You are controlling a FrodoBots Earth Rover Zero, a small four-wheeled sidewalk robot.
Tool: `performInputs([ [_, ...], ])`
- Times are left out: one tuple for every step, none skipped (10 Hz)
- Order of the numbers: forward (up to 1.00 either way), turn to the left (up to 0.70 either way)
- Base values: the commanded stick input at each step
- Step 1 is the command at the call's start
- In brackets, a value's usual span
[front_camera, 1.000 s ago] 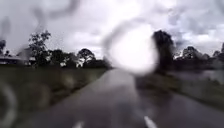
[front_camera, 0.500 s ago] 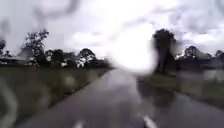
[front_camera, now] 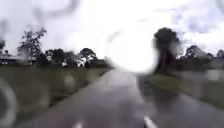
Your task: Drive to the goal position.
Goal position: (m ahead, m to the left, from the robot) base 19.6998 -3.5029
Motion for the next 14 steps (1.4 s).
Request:
performInputs([
  [0.85,0.0],
  [0.85,0.0],
  [0.85,0.0],
  [0.85,0.0],
  [0.85,0.0],
  [0.85,0.0],
  [0.85,0.0],
  [0.85,0.0],
  [0.85,0.0],
  [0.85,-0.04],
  [0.85,-0.31],
  [0.85,-0.26],
  [0.85,-0.03],
  [0.85,0.0],
])
